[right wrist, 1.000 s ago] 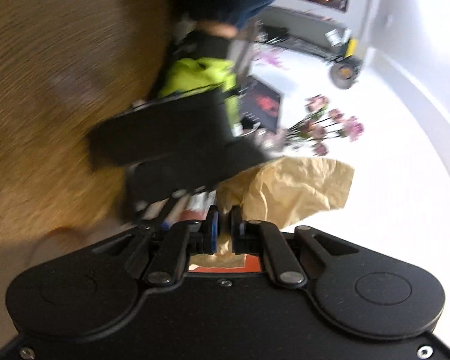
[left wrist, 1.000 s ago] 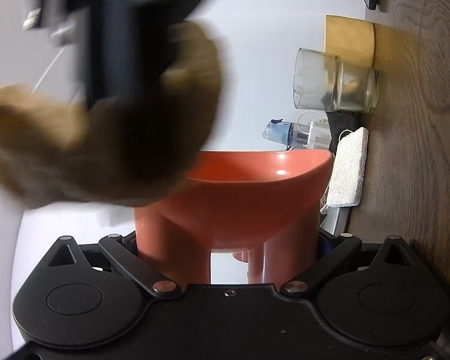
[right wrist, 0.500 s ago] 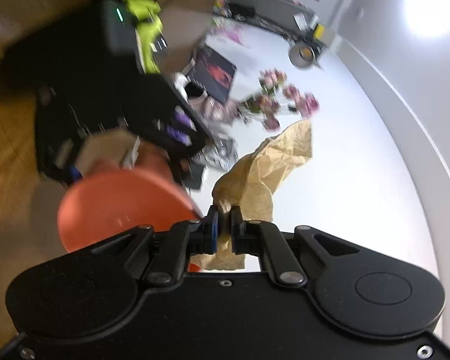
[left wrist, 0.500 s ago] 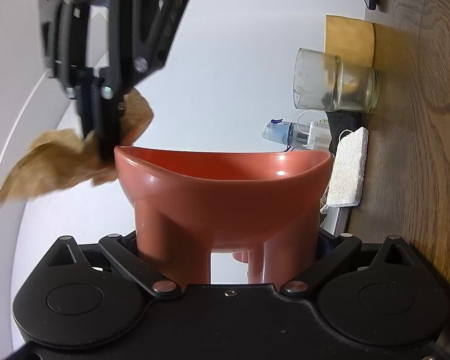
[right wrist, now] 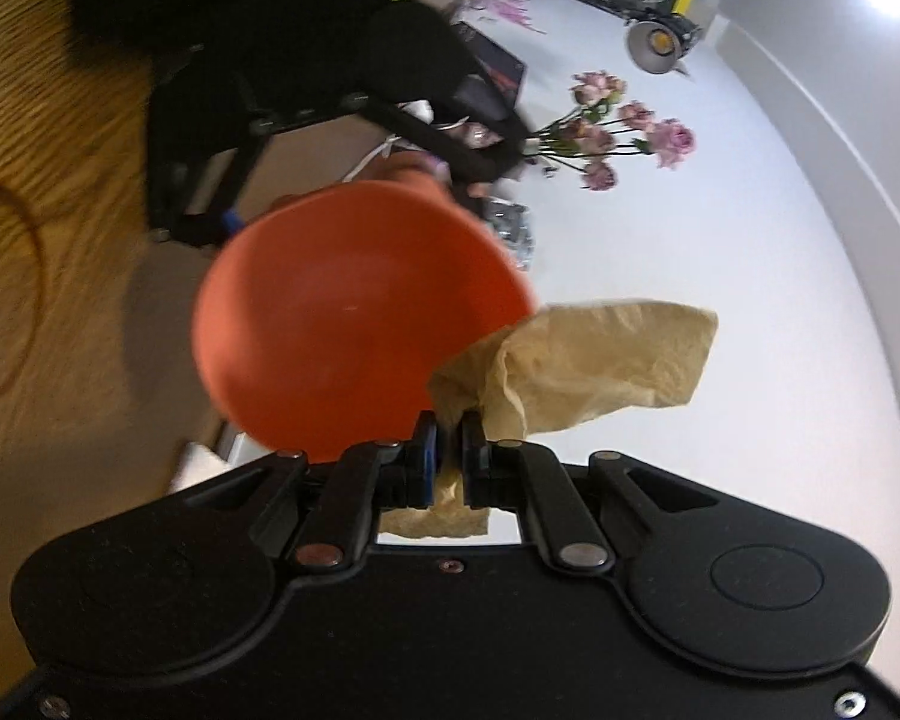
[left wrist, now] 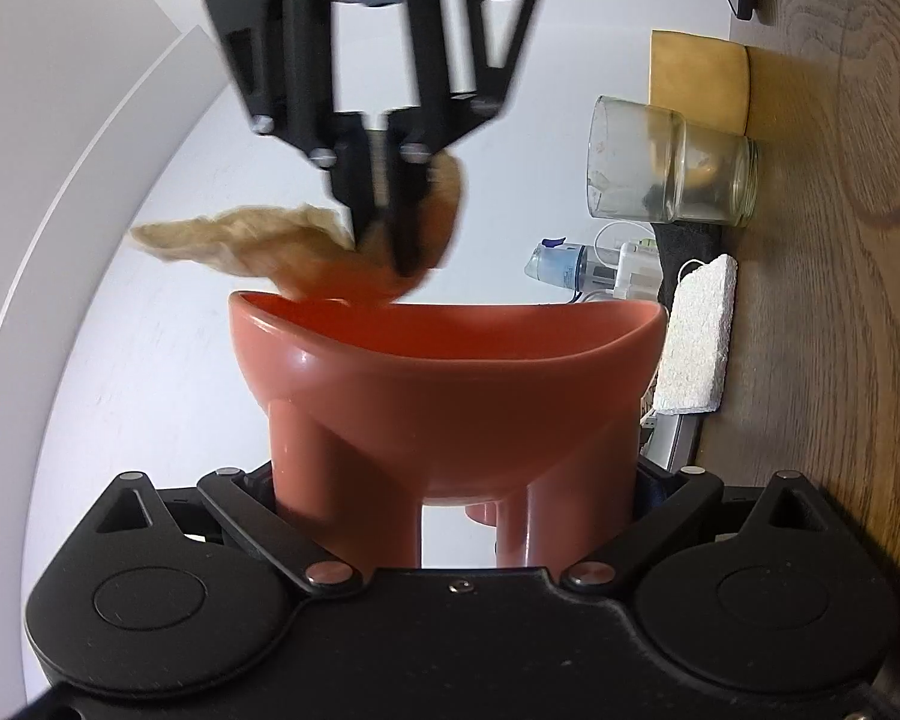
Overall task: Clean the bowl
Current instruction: 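Wipe the paper towel inside the bowl again with the right gripper, then scrub the paper towel around the bowl interior with the right gripper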
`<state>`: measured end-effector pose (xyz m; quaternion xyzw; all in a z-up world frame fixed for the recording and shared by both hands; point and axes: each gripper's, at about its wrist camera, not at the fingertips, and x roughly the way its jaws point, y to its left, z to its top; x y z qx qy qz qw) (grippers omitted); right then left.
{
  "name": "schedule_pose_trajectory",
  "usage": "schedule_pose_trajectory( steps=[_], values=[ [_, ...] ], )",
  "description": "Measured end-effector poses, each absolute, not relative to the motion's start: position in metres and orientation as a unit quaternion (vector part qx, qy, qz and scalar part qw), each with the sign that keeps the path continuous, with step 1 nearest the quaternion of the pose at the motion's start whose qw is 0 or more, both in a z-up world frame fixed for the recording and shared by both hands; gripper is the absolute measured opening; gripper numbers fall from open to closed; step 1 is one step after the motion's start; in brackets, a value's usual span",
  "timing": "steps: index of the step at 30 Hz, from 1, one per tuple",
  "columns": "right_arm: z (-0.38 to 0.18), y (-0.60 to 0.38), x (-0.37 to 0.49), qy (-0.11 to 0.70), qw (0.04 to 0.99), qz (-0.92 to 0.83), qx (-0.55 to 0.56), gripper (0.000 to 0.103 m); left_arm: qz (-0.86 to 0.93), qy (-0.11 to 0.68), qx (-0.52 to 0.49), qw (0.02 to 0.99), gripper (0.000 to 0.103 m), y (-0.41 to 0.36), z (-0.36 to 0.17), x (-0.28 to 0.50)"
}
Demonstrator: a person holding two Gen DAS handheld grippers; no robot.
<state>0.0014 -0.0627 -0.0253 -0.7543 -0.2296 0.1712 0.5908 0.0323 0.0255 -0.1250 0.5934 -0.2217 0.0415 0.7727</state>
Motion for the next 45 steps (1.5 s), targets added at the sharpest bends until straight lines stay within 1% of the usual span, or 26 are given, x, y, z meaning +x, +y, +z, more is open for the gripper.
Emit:
schedule_pose_trajectory(
  steps=[9, 17, 21, 26, 30, 39, 45],
  values=[
    [-0.06, -0.06, 0.001, -0.187, 0.582, 0.211, -0.763, 0.007, 0.042, -0.222, 0.594, 0.773, 0.097, 0.025, -0.125, 0.033],
    [-0.078, -0.064, -0.028, -0.193, 0.566, 0.25, -0.761, 0.007, 0.042, -0.222, 0.594, 0.773, 0.097, 0.025, -0.125, 0.035],
    [-0.072, -0.054, -0.04, -0.214, 0.569, 0.259, -0.75, 0.007, 0.042, -0.222, 0.594, 0.773, 0.097, 0.025, -0.125, 0.035],
    [-0.052, -0.022, -0.046, -0.248, 0.574, 0.254, -0.738, 0.007, 0.042, -0.222, 0.594, 0.773, 0.097, 0.025, -0.125, 0.035],
    [-0.041, -0.02, -0.044, -0.265, 0.579, 0.239, -0.733, 0.007, 0.042, -0.222, 0.594, 0.773, 0.097, 0.025, -0.125, 0.035],
    [-0.022, -0.024, -0.025, -0.263, 0.591, 0.204, -0.735, 0.007, 0.041, -0.222, 0.594, 0.772, 0.097, 0.025, -0.125, 0.035],
    [-0.018, -0.029, -0.011, -0.248, 0.593, 0.191, -0.742, 0.007, 0.041, -0.222, 0.594, 0.772, 0.097, 0.025, -0.125, 0.034]
  ],
)
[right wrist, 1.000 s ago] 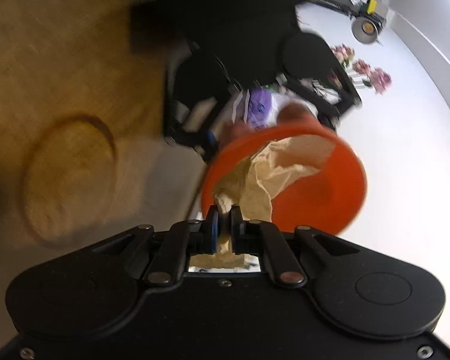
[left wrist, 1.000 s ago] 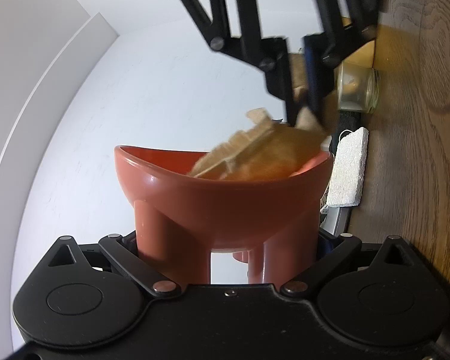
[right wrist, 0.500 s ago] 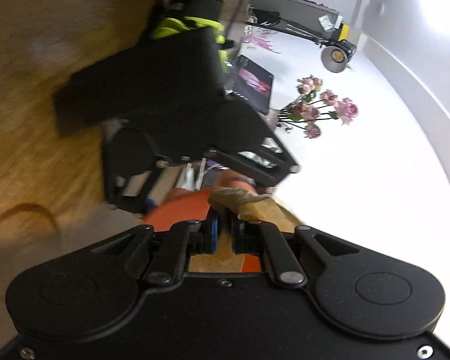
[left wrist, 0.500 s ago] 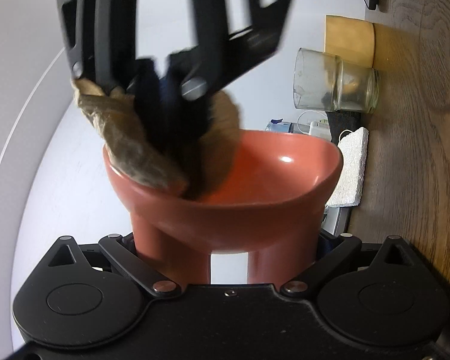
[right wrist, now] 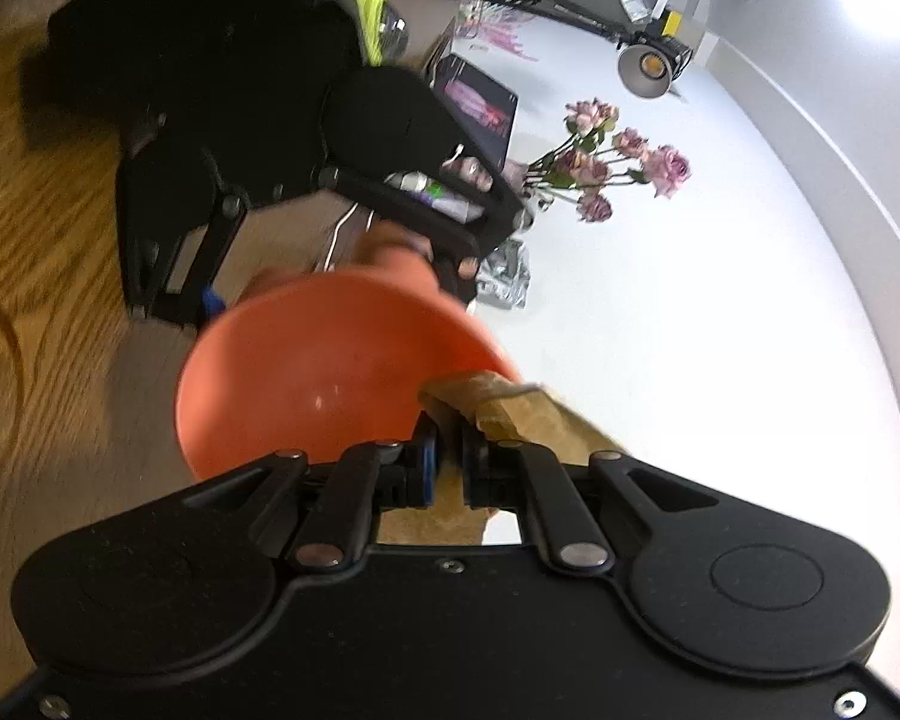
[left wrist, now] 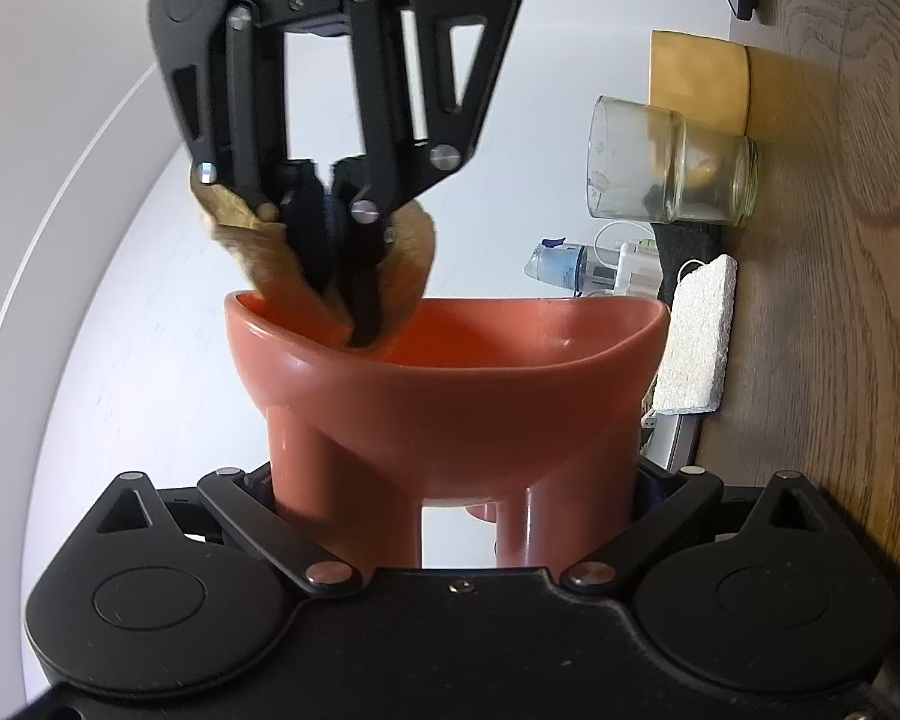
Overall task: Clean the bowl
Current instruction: 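Scrub the paper towel around the bowl interior with the right gripper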
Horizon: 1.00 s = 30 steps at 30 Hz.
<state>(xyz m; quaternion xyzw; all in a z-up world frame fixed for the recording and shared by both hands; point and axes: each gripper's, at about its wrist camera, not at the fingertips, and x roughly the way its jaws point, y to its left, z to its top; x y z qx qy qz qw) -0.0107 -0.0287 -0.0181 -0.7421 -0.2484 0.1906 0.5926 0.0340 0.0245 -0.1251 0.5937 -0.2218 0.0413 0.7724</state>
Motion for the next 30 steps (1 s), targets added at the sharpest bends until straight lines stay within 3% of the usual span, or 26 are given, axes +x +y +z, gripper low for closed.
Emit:
schedule_pose_trajectory(
  steps=[18, 30],
  values=[
    [-0.062, -0.046, 0.003, -0.177, 0.556, 0.228, -0.779, 0.007, 0.041, -0.222, 0.594, 0.772, 0.097, 0.023, -0.125, 0.035],
    [-0.04, -0.015, -0.026, -0.251, 0.574, 0.248, -0.739, 0.007, 0.041, -0.222, 0.594, 0.772, 0.097, 0.024, -0.125, 0.035]
  ],
)
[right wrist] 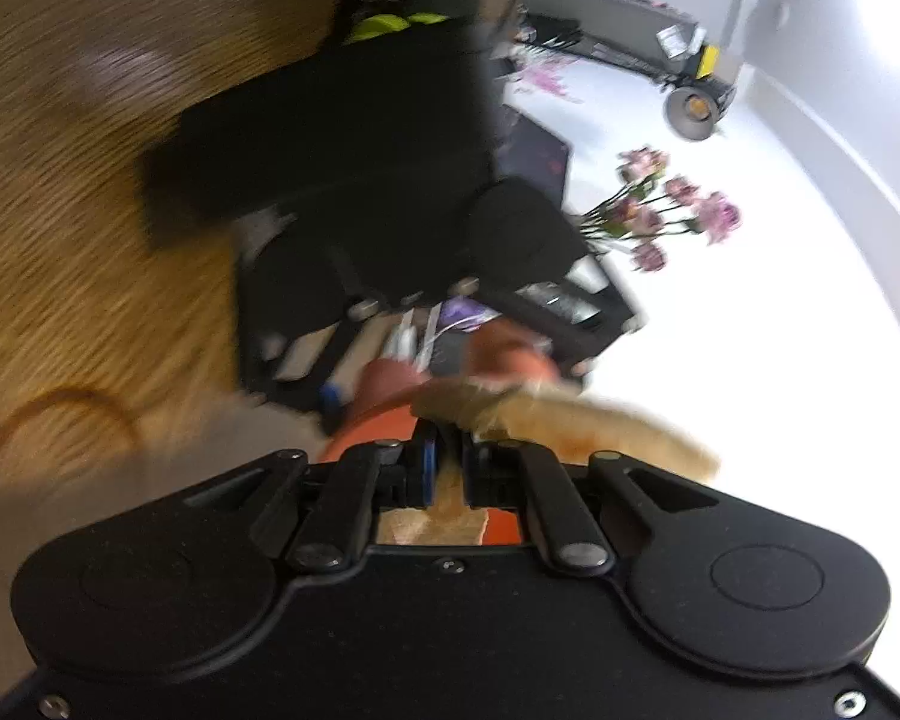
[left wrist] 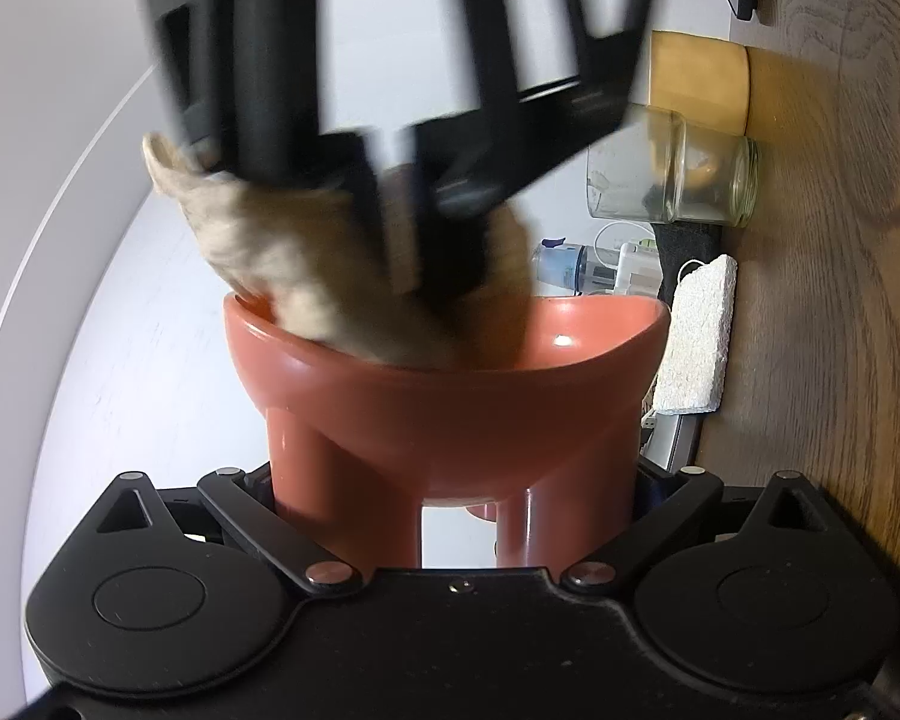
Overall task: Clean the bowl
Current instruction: 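Scrub the paper towel around the bowl interior with the right gripper, then rub the paper towel along the bowl rim with the right gripper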
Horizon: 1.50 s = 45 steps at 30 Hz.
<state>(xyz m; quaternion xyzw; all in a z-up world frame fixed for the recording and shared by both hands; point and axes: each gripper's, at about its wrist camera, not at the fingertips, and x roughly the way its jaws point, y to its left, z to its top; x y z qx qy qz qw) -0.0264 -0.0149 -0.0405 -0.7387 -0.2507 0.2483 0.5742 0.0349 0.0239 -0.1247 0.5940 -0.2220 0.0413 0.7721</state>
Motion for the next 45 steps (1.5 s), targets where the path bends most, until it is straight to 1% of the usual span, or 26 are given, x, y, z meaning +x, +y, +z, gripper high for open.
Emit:
schedule_pose_trajectory(
  steps=[5, 12, 21, 30, 38, 45],
  values=[
    [-0.021, -0.009, -0.019, -0.263, 0.588, 0.226, -0.731, 0.007, 0.041, -0.222, 0.594, 0.772, 0.097, 0.024, -0.124, 0.034],
    [-0.009, -0.019, -0.002, -0.25, 0.604, 0.189, -0.733, 0.007, 0.041, -0.222, 0.594, 0.772, 0.097, 0.025, -0.126, 0.035],
    [-0.027, -0.041, 0.011, -0.207, 0.601, 0.182, -0.75, 0.007, 0.041, -0.222, 0.594, 0.772, 0.097, 0.025, -0.126, 0.035],
    [-0.059, -0.049, 0.001, -0.175, 0.585, 0.215, -0.762, 0.007, 0.041, -0.222, 0.594, 0.772, 0.097, 0.024, -0.126, 0.035],
    [-0.063, -0.041, -0.02, -0.197, 0.578, 0.242, -0.754, 0.007, 0.041, -0.222, 0.594, 0.772, 0.097, 0.024, -0.125, 0.034],
    [-0.045, -0.021, -0.034, -0.241, 0.582, 0.247, -0.737, 0.007, 0.041, -0.222, 0.594, 0.772, 0.097, 0.024, -0.125, 0.034]
  ],
)
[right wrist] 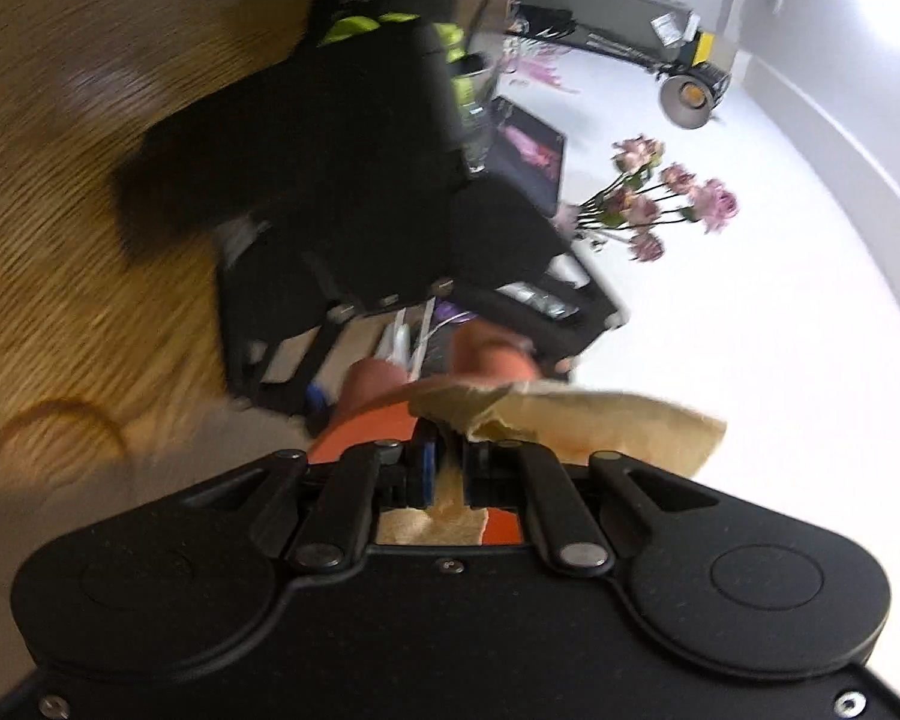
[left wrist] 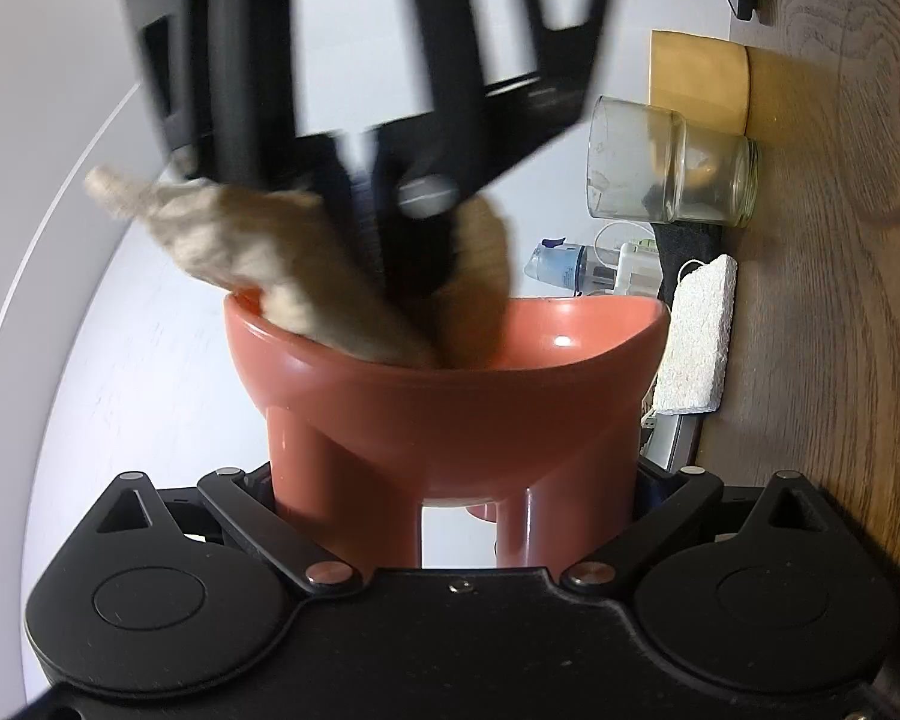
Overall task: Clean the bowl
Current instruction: 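Rub the paper towel along the bowl rim with the right gripper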
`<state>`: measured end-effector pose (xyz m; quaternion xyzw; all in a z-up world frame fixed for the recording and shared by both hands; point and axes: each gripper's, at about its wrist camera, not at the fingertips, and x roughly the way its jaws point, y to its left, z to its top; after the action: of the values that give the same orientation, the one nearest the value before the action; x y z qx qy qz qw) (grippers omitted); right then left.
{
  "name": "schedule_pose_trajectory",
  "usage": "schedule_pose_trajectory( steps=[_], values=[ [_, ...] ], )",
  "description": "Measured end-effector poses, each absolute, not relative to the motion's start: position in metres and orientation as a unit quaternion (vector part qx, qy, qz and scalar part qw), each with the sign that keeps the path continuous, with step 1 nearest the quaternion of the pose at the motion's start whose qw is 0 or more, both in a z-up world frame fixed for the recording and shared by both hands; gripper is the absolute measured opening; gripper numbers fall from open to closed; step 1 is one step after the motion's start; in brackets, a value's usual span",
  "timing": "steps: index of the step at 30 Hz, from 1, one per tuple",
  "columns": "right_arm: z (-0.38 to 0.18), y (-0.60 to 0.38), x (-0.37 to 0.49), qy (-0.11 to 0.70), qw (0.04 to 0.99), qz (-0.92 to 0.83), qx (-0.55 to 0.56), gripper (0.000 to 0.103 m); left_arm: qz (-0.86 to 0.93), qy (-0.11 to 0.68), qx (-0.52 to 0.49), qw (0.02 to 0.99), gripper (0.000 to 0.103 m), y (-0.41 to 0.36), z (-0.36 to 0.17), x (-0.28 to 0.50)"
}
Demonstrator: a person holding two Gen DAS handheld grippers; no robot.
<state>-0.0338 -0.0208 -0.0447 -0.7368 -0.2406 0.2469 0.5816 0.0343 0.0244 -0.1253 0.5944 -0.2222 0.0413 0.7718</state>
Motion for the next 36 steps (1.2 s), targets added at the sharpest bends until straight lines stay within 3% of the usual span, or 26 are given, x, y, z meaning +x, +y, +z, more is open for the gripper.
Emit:
schedule_pose_trajectory(
  steps=[17, 36],
  values=[
    [-0.017, -0.009, -0.011, -0.248, 0.586, 0.21, -0.742, 0.007, 0.041, -0.222, 0.594, 0.772, 0.097, 0.024, -0.125, 0.034],
    [-0.056, -0.042, -0.013, -0.192, 0.564, 0.237, -0.767, 0.007, 0.041, -0.222, 0.595, 0.772, 0.097, 0.025, -0.125, 0.034]
  ],
)
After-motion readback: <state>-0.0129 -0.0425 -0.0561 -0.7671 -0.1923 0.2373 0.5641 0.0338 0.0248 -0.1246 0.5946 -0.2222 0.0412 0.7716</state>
